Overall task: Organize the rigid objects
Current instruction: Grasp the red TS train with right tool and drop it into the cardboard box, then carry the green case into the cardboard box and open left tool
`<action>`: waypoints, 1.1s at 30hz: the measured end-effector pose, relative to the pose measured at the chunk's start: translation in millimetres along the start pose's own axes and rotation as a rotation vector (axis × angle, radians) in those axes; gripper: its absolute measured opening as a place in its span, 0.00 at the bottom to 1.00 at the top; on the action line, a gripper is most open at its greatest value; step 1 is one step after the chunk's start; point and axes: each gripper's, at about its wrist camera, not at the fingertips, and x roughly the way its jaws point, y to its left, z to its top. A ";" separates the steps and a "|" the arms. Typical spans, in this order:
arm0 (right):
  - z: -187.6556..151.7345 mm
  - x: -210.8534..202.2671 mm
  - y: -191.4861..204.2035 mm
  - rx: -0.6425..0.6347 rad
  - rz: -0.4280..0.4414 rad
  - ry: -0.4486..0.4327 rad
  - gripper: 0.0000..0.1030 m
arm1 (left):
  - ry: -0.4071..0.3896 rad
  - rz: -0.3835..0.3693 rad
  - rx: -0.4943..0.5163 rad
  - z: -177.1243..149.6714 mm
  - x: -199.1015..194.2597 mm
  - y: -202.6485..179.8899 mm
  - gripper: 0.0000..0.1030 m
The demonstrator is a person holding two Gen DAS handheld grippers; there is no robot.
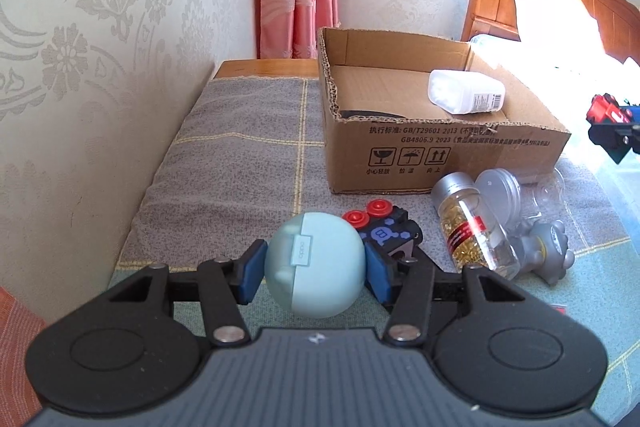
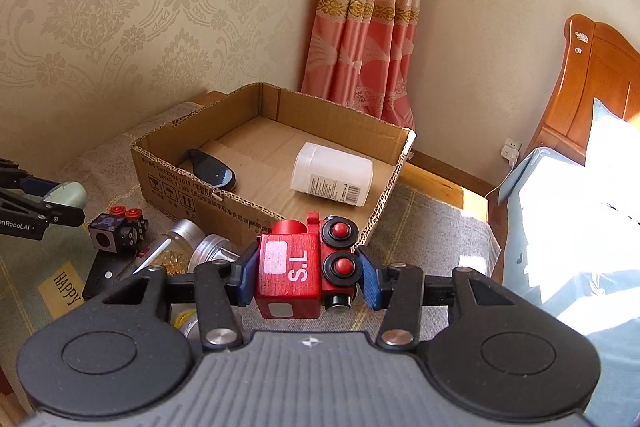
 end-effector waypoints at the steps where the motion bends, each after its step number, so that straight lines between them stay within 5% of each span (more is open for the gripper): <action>1: 7.7 2.1 -0.6 -0.007 -0.001 -0.012 0.53 | -0.003 0.001 -0.002 -0.1 -1.2 0.7 0.50; 9: 48.7 46.7 -6.3 0.000 0.004 -0.005 0.55 | -0.020 0.009 -0.008 1.4 -10.2 6.3 0.50; 13: 48.8 56.8 -7.6 0.059 -0.017 0.000 1.00 | -0.022 0.008 -0.007 2.5 -11.4 7.6 0.50; 19: 36.7 44.1 -2.5 0.100 -0.028 0.043 1.00 | -0.028 0.000 0.012 7.1 -13.0 3.1 0.50; 26: 12.5 34.7 4.6 0.225 -0.038 0.203 1.00 | -0.053 -0.016 0.040 21.2 -19.4 -7.8 0.50; 33: -18.5 22.7 20.6 0.285 -0.111 0.227 1.00 | -0.105 -0.042 0.065 55.2 -22.4 -27.1 0.50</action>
